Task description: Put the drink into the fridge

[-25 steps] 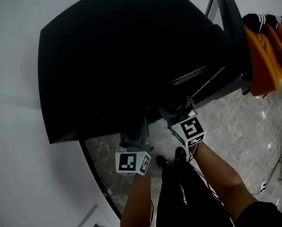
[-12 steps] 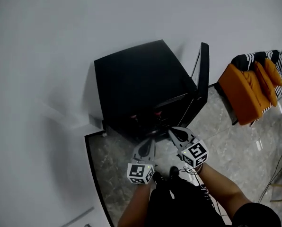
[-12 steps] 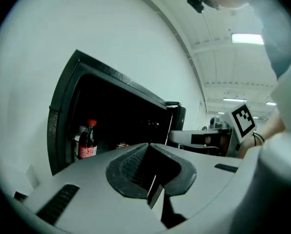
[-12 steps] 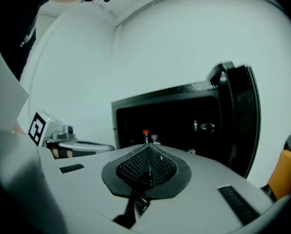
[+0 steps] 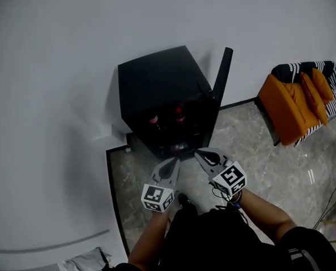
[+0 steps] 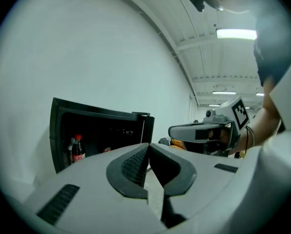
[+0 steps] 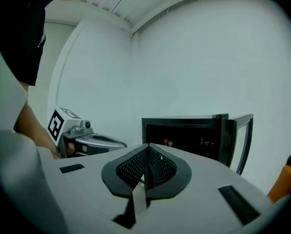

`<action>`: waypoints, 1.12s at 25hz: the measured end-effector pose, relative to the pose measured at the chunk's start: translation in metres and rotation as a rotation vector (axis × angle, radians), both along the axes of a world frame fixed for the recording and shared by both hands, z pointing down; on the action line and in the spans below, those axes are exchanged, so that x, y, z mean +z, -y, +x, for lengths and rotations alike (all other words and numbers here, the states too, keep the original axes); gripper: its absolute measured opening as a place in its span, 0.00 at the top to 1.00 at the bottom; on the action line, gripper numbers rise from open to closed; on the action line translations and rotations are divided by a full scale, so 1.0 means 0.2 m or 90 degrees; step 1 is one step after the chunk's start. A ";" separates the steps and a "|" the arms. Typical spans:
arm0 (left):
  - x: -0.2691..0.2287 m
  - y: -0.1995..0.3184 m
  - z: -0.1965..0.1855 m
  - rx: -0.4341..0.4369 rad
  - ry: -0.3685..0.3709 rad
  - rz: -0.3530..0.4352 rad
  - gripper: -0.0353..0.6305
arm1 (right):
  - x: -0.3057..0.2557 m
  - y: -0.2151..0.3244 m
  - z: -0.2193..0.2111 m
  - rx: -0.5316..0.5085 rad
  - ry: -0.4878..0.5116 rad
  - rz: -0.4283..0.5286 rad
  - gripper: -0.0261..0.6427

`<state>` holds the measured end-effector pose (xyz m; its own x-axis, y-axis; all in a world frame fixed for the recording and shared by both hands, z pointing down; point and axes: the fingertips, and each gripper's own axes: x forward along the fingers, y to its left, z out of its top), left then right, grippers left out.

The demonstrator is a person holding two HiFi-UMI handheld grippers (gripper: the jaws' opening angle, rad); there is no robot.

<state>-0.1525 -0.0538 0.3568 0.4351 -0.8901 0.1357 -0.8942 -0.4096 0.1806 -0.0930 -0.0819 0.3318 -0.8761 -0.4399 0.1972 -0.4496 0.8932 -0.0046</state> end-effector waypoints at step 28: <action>-0.21 -0.68 0.59 0.074 0.017 -0.004 0.93 | -0.30 -0.60 0.66 -0.042 0.102 0.016 0.93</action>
<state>-0.0352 0.0816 0.3145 0.5308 -0.8332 0.1548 -0.8458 -0.5090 0.1600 0.0382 0.0382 0.2720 -0.9226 -0.3834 0.0426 -0.3853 0.9215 -0.0492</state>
